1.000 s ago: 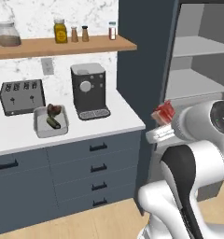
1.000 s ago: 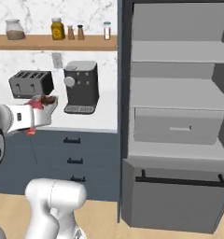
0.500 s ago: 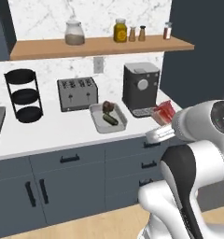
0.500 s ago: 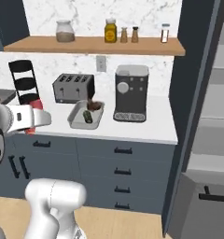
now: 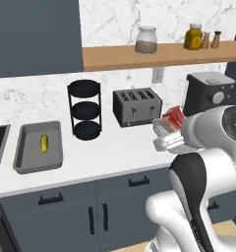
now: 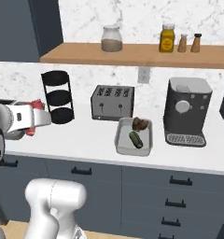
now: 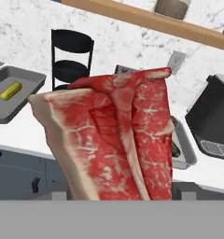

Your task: Place one cucumber and one steak in each tupperware on the nearby counter, to pack two identical lunches.

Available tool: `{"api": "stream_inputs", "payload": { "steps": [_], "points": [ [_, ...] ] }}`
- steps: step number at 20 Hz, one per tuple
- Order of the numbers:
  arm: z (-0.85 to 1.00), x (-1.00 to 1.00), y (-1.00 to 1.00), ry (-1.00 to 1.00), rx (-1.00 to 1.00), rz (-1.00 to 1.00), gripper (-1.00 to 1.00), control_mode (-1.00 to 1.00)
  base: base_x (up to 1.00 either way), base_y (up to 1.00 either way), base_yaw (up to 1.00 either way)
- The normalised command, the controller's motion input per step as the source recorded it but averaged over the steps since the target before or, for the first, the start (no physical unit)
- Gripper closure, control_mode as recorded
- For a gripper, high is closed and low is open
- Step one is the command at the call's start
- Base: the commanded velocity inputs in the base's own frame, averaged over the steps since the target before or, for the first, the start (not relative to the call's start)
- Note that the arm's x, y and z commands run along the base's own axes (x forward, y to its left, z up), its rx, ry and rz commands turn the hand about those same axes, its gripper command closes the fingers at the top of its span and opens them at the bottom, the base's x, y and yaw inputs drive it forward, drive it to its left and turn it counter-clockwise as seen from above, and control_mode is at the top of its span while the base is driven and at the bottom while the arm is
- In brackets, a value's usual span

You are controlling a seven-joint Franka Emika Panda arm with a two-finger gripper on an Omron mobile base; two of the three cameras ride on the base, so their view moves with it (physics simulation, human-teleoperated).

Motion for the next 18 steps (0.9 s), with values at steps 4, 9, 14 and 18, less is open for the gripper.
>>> {"api": "stream_inputs", "payload": {
  "steps": [4,9,14,18],
  "points": [
    [0.0,0.0,0.0,0.0,0.0,0.0,1.0,1.0,0.51,1.0,0.0],
    [0.0,0.0,0.0,0.0,0.0,0.0,1.0,1.0,0.42,1.0,0.0],
    [0.0,0.0,0.0,0.0,0.0,0.0,1.0,1.0,0.53,1.0,0.0],
    [0.0,0.0,0.0,0.0,0.0,0.0,1.0,1.0,0.72,0.76,0.0]
  ]
}}
